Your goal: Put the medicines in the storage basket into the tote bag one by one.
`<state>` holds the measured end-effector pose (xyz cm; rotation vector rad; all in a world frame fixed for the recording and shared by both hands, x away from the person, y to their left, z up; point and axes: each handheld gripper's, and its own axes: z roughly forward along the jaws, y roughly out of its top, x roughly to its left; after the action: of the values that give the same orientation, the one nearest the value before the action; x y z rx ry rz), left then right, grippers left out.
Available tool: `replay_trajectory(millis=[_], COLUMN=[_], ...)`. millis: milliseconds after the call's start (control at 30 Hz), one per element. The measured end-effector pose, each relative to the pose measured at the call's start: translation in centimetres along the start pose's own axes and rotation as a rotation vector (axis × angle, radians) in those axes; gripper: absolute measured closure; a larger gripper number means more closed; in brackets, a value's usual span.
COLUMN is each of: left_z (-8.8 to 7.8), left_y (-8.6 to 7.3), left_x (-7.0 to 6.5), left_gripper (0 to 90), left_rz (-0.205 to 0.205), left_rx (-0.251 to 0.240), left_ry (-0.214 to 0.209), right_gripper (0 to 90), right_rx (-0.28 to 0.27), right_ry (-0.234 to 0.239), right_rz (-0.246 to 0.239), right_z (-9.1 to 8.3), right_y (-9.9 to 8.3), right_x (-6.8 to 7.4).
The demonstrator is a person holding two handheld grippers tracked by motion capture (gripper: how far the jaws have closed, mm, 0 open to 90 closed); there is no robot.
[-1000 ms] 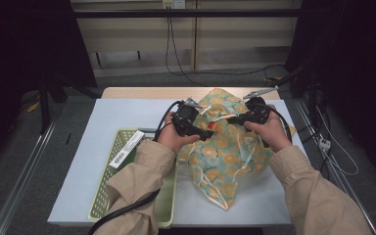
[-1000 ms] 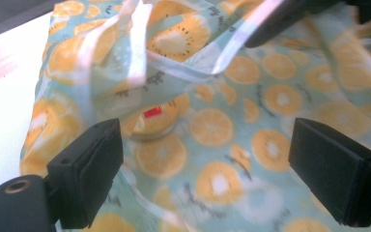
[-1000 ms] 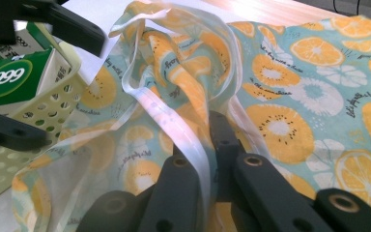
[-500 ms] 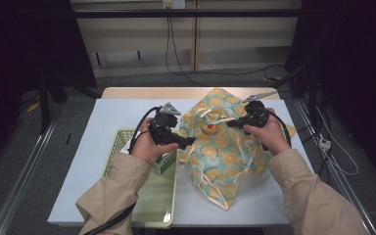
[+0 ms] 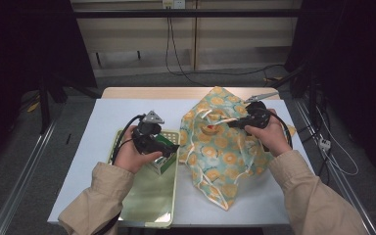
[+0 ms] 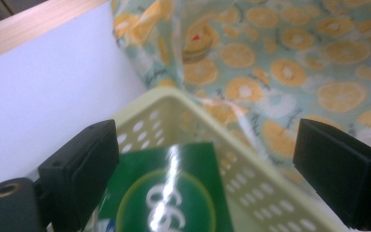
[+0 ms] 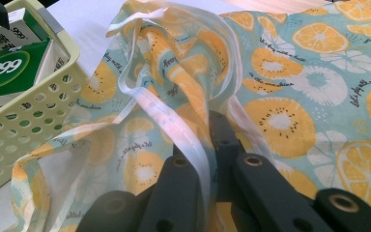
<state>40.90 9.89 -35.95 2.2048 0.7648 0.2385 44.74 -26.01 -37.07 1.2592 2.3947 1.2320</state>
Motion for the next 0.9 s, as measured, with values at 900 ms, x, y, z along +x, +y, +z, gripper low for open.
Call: replay_trajectory(millis=[900], left_z=[-0.4], left_y=[-3.4], left_x=[1.1], left_gripper=[6.3], left_rz=[-0.034], left_rx=[0.074], left_ry=[0.042], right_gripper=[89.5], right_rx=[0.000], right_ry=[0.004], right_rz=[0.002], right_z=[0.0], right_y=[-0.4], right_x=[-0.1])
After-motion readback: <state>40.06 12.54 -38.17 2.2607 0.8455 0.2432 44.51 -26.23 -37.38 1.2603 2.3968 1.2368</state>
